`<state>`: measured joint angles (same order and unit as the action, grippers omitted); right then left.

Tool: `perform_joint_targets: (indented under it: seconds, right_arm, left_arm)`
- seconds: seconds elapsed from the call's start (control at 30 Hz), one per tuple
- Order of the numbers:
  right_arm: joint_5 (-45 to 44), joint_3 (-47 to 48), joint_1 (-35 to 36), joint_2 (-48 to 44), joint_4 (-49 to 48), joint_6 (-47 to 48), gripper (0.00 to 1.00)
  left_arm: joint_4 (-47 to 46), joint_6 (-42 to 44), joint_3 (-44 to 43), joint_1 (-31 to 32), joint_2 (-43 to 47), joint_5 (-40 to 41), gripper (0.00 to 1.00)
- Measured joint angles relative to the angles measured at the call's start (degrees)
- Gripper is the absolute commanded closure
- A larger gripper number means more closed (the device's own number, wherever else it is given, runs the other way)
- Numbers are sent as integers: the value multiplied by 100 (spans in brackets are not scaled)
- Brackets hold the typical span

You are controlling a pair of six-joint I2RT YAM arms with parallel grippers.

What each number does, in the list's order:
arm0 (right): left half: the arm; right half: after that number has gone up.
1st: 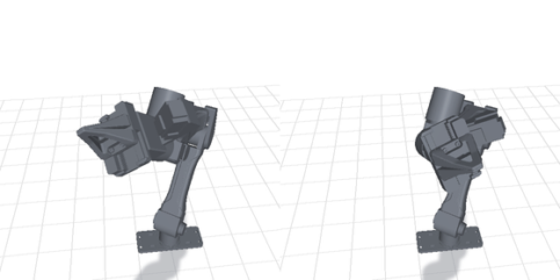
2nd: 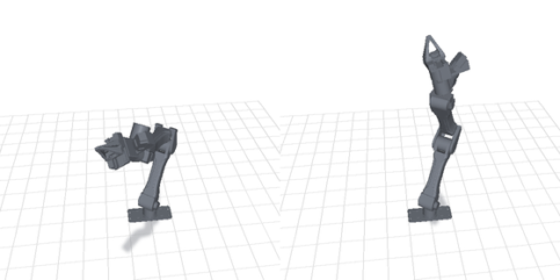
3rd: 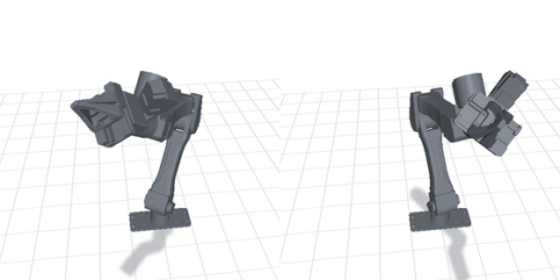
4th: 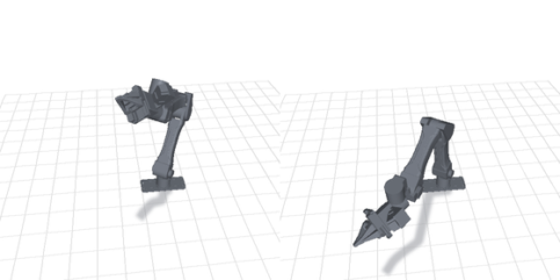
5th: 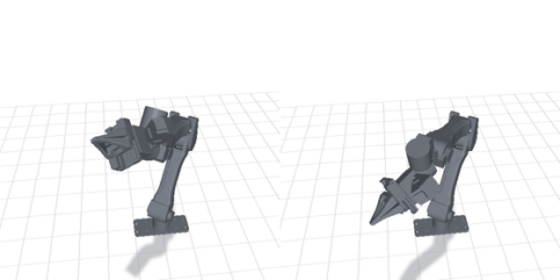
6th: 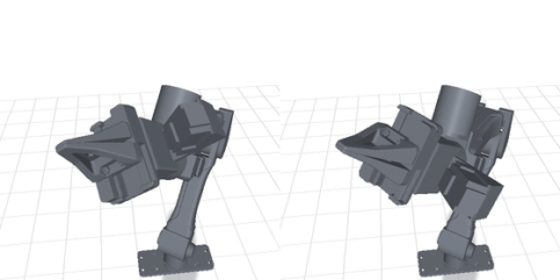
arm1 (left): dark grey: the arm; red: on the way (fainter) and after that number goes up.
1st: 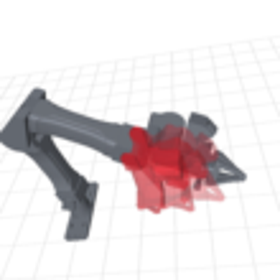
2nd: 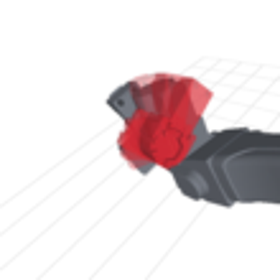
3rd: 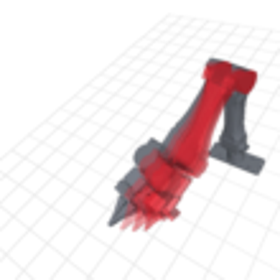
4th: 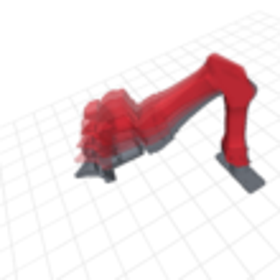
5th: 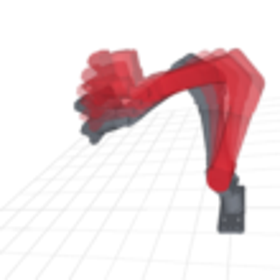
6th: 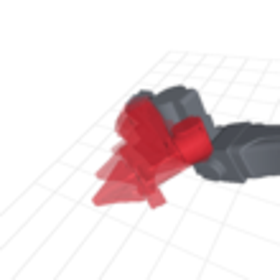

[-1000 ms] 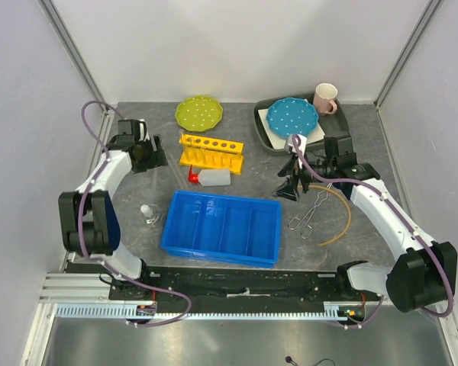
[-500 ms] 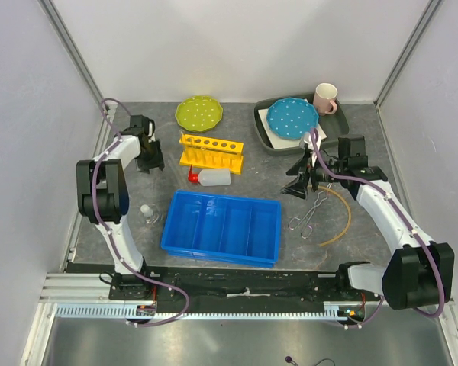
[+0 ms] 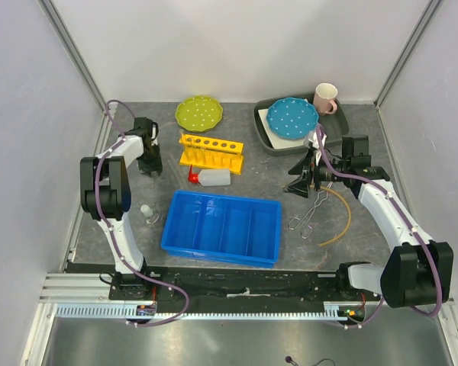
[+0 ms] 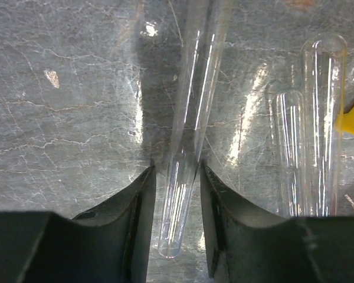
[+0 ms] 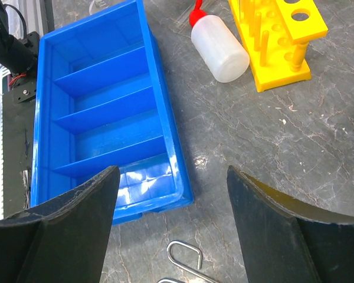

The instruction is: Organize the chemistry lab equipment

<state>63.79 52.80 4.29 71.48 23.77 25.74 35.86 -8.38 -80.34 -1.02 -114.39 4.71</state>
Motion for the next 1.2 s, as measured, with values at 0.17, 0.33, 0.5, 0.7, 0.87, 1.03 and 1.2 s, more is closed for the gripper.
perform_joint_targets:
  seconds: [0.17,0.33,0.5,0.7,0.87,1.03,1.2]
  right_arm:
    - [63,-52,-101,-2,-20,-2,20]
    - [90,-81,-203,-2,-20,-2,20]
    - [127,-98,-310,-2,-28,-4,20]
    - [229,-173,-378,-24,-59,-4,19]
    - [238,-177,-380,-61,-59,-4,19]
    - [236,-37,-382,-76,227,94,19]
    - [234,1126,-382,256,1615,914,14]
  left_arm:
    - [9,92,-35,68,-13,127,79]
    - [11,142,-42,70,-15,267,87]
    - [-4,144,-28,70,127,404,89]
    - [-188,142,249,59,1029,398,90]
    - [-481,131,831,59,2111,195,91]
    - [-669,72,1700,48,3338,-407,91]
    - [-1045,-35,2651,44,4872,-1613,92]
